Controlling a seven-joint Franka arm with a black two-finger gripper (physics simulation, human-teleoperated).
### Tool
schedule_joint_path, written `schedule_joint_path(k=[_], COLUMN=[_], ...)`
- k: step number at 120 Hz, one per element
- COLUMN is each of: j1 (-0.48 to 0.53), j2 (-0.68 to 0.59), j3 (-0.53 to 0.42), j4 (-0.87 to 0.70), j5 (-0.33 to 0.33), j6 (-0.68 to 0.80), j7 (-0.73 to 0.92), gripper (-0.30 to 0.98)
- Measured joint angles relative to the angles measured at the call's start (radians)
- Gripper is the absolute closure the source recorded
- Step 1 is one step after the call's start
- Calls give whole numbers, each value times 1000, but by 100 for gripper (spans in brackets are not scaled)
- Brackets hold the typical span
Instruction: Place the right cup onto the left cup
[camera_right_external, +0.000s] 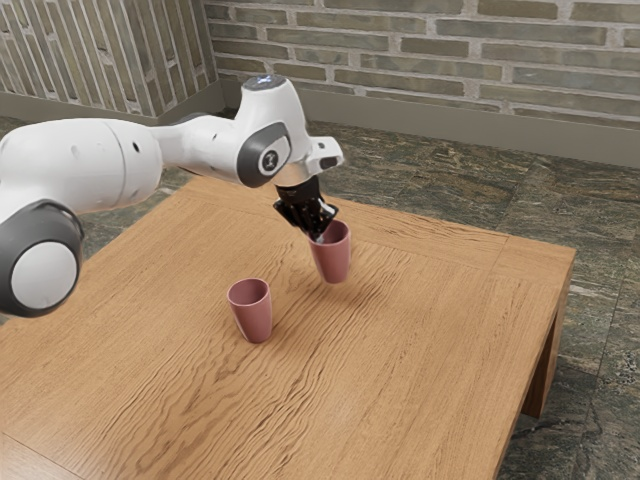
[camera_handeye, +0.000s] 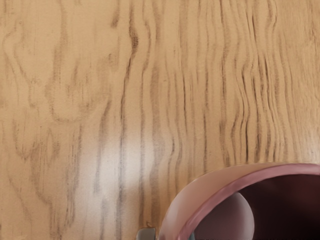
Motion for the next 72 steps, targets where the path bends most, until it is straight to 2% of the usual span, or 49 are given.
schedule_joint_path(k=[17,72], j1=[1,9], j2=[-89,-264], j3=[22,119], j4=[-80,-256], j5=[3,3], j6=[-30,-97], j7=[-14,-37], gripper=[78,79])
